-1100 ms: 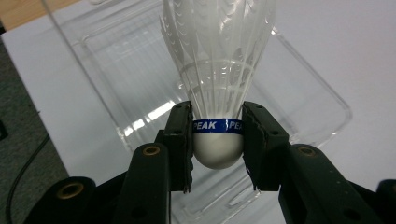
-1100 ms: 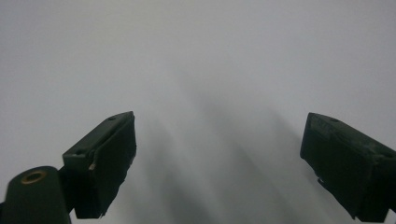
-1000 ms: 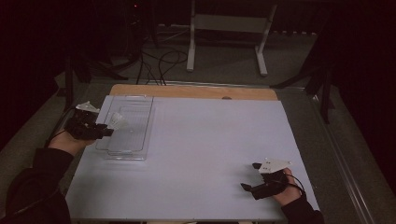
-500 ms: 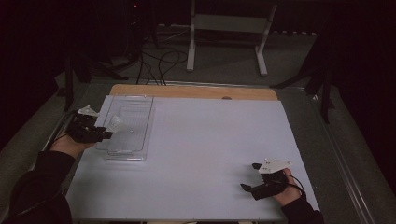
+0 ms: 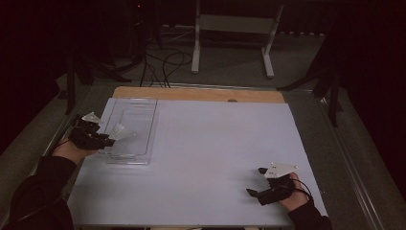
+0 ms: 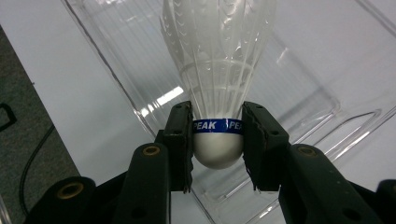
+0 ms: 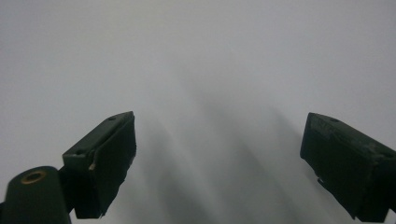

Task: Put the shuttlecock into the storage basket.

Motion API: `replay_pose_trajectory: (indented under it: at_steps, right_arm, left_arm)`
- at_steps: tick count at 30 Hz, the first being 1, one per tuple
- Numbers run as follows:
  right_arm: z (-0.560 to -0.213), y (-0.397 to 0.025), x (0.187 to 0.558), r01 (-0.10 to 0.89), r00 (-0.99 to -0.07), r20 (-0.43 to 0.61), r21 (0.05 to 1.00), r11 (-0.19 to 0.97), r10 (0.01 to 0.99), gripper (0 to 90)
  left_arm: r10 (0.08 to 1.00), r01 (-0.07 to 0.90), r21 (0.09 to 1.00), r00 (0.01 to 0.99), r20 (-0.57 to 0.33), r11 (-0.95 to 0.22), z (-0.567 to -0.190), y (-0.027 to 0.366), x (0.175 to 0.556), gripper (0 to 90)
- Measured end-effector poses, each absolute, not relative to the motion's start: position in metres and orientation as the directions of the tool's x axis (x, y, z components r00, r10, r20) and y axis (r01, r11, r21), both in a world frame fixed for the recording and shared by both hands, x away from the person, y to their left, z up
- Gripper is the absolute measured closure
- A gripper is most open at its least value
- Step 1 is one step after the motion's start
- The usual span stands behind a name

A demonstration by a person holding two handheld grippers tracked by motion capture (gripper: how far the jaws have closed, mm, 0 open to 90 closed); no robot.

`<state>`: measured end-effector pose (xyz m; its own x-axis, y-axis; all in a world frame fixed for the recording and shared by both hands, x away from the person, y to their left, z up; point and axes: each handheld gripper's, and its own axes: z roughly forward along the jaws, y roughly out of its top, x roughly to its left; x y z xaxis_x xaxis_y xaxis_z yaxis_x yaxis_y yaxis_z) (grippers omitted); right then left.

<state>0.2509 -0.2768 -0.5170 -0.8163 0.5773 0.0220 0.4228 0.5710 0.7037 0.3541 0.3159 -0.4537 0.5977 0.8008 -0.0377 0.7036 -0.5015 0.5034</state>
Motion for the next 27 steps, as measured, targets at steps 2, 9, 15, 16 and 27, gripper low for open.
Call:
replay_pose_trajectory:
  at_steps: [2,9,15,16,27]
  right_arm:
    - [-0.517,-0.277,0.251,0.426,-0.815,0.024,0.702,0.571,0.580,10.5]
    - [-0.517,-0.277,0.251,0.429,-0.814,0.024,0.700,0.571,0.581,10.5]
    - [-0.517,-0.277,0.251,0.430,-0.814,0.025,0.698,0.572,0.581,10.5]
    - [-0.517,-0.277,0.252,0.431,-0.813,0.026,0.698,0.571,0.581,10.5]
    - [-0.517,-0.278,0.252,0.436,-0.810,0.026,0.695,0.572,0.586,10.5]
  left_arm:
    - [0.802,0.708,0.493,0.596,-0.034,-0.506,-0.455,0.315,0.355,65.5]
    - [0.798,0.721,0.452,0.601,-0.032,-0.525,-0.456,0.312,0.358,65.4]
    - [0.776,0.714,0.408,0.630,-0.022,-0.569,-0.459,0.307,0.360,65.3]
    - [0.773,0.713,0.400,0.634,-0.019,-0.575,-0.459,0.306,0.361,65.3]
    - [0.778,0.736,0.349,0.628,-0.032,-0.580,-0.455,0.301,0.364,60.5]
